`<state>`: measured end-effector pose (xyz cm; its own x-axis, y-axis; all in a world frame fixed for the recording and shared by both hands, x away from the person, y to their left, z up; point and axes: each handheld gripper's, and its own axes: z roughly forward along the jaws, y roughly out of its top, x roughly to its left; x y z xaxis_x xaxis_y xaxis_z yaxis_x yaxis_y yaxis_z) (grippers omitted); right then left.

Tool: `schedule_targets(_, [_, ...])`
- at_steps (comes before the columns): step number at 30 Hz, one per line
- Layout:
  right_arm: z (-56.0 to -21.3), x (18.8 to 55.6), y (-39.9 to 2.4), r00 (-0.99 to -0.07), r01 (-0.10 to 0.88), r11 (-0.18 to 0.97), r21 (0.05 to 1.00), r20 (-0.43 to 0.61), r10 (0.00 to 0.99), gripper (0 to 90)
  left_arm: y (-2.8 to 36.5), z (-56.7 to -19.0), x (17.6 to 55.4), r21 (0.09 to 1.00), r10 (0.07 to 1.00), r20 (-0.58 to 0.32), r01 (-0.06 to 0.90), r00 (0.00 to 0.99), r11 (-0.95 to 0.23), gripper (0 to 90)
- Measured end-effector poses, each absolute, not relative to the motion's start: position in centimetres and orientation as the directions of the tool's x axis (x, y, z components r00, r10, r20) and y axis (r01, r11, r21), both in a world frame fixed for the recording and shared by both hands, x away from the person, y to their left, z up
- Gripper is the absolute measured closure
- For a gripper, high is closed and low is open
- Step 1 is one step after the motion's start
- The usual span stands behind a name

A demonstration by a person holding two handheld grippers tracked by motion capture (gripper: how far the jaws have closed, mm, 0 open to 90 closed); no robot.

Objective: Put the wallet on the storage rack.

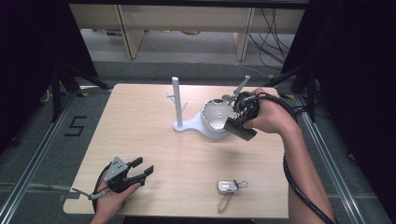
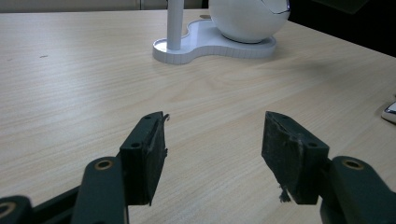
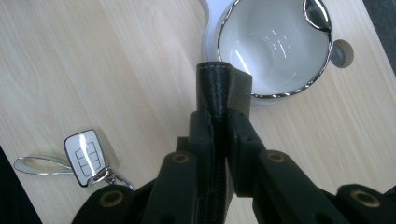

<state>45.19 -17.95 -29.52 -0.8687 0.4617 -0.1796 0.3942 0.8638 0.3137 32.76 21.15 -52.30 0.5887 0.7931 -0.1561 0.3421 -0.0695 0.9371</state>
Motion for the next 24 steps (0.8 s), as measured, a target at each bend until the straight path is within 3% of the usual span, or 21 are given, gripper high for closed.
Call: schedule_targets(24, [-28.6, 46.5, -16.8, -0.878, 0.348, 0.883, 0.314, -0.220, 0.425, 82.2, 21.2, -52.2, 32.7, 0.933, 0.799, -0.156, 0.351, 0.581, -0.073, 39.2])
